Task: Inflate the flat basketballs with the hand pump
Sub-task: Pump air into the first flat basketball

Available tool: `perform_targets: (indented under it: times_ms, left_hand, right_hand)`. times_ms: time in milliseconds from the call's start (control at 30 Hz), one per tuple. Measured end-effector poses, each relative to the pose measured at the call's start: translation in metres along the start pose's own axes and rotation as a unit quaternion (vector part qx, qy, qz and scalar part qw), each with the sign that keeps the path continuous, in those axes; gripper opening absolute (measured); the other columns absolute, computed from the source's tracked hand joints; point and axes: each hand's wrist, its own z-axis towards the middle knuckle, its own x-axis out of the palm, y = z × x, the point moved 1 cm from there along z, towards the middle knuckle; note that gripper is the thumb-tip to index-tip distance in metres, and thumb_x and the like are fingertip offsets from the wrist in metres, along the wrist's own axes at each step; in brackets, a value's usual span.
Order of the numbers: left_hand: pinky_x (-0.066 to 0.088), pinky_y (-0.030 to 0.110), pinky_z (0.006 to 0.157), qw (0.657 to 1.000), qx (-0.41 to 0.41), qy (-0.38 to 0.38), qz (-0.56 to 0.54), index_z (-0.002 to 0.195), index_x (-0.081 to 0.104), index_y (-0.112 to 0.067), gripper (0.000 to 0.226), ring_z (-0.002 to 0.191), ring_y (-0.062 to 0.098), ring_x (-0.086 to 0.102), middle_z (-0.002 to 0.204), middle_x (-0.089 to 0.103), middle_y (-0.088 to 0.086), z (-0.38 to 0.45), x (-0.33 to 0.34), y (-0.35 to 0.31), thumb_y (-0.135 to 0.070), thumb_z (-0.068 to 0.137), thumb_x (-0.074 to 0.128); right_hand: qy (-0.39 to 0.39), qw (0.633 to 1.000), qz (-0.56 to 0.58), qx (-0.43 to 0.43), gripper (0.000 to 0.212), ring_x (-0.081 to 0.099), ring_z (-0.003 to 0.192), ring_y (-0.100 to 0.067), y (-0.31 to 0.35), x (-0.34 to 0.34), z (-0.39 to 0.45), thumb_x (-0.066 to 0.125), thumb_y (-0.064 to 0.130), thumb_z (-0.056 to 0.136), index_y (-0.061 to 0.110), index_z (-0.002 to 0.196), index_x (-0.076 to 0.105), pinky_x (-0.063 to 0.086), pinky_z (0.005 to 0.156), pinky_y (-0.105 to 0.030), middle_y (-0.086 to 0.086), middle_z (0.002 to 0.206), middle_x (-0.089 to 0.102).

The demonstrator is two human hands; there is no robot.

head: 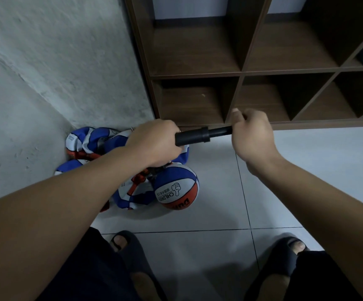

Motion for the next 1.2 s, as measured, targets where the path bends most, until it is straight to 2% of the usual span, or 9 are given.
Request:
perform_targets:
  times_ms: [100,167,400,600,767,867,933,1100,1200]
  left_hand:
    - [0.054,0.033,0.060,1.000,0.001,0.005,-0.002,0.072,0.061,-0.033,0.024,0.062,0.018,0.066,0.067,0.066,-0.006,-0.002,0.003,-0.009,-0.040,0.091,0.075]
    - [0.058,0.037,0.061,1.000,0.002,0.003,0.008,0.068,0.056,-0.034,0.028,0.060,0.019,0.064,0.065,0.064,-0.006,-0.004,0.007,-0.012,-0.040,0.088,0.076]
    - [0.060,0.039,0.063,0.999,0.020,0.018,0.018,0.072,0.054,-0.032,0.027,0.060,0.019,0.063,0.067,0.061,-0.006,-0.005,0.012,-0.012,-0.038,0.090,0.074]
    - [0.053,0.033,0.057,0.999,-0.001,0.035,0.017,0.074,0.061,-0.027,0.024,0.057,0.016,0.064,0.063,0.065,-0.004,-0.001,0.009,0.006,-0.041,0.092,0.070]
    - [0.042,0.029,0.056,0.998,-0.043,0.026,0.032,0.069,0.062,-0.023,0.031,0.056,0.017,0.061,0.061,0.062,-0.003,0.002,-0.004,0.036,-0.039,0.094,0.070]
    - [0.043,0.029,0.054,0.998,-0.040,0.023,0.034,0.074,0.065,-0.025,0.025,0.058,0.016,0.062,0.064,0.064,-0.003,0.001,0.004,0.026,-0.040,0.094,0.072]
    - [0.043,0.030,0.054,0.999,-0.022,0.005,0.042,0.075,0.060,-0.028,0.028,0.059,0.016,0.061,0.066,0.063,-0.005,0.000,0.009,0.014,-0.045,0.093,0.072]
    - [0.059,0.038,0.062,0.999,0.004,-0.012,0.040,0.072,0.056,-0.031,0.027,0.060,0.019,0.063,0.067,0.063,-0.005,-0.004,0.012,-0.003,-0.043,0.090,0.072]
    - [0.060,0.039,0.061,0.999,0.004,-0.004,0.036,0.070,0.055,-0.032,0.027,0.058,0.018,0.062,0.065,0.061,-0.006,-0.007,0.016,-0.009,-0.042,0.087,0.074]
  right_hand:
    - [0.020,1.000,-0.003,-0.015,0.044,0.046,0.059,-0.020,0.003,0.009,-0.009,0.046,0.037,0.114,0.014,0.077,0.052,0.033,0.053,-0.032,0.000,0.065,0.048]
    - [0.043,0.999,-0.009,-0.008,0.043,0.047,0.058,-0.018,-0.001,0.015,-0.015,0.045,0.038,0.114,0.016,0.078,0.052,0.034,0.045,-0.023,0.000,0.067,0.050]
    - [0.075,0.997,-0.009,0.013,0.043,0.044,0.056,-0.018,-0.010,0.019,-0.015,0.044,0.038,0.115,0.020,0.076,0.049,0.028,0.037,-0.014,0.001,0.067,0.046]
    - [0.075,0.996,-0.015,0.040,0.040,0.051,0.062,-0.023,-0.015,0.010,0.002,0.051,0.041,0.111,0.011,0.091,0.067,0.041,0.060,-0.033,0.000,0.067,0.053]
    - [0.004,0.991,0.050,0.121,0.034,0.035,0.058,-0.024,-0.024,-0.016,0.033,0.054,0.031,0.106,0.009,0.081,0.058,0.030,0.050,-0.033,-0.004,0.066,0.043]
    - [-0.006,0.995,0.027,0.092,0.043,0.040,0.061,-0.026,-0.026,-0.007,0.025,0.051,0.033,0.109,-0.008,0.101,0.063,0.036,0.057,-0.039,-0.006,0.066,0.047]
    - [0.013,0.998,0.013,0.067,0.044,0.048,0.061,-0.026,-0.023,0.000,0.014,0.047,0.036,0.112,-0.003,0.107,0.066,0.041,0.060,-0.040,-0.007,0.070,0.056]
    - [0.045,0.999,-0.008,0.009,0.042,0.046,0.053,-0.017,-0.012,0.012,-0.009,0.046,0.037,0.114,0.014,0.080,0.056,0.034,0.043,-0.022,0.001,0.065,0.051]
    - [0.070,0.997,-0.017,0.003,0.042,0.049,0.055,-0.017,-0.013,0.020,-0.017,0.044,0.039,0.114,0.013,0.086,0.060,0.034,0.042,-0.020,-0.002,0.070,0.056]
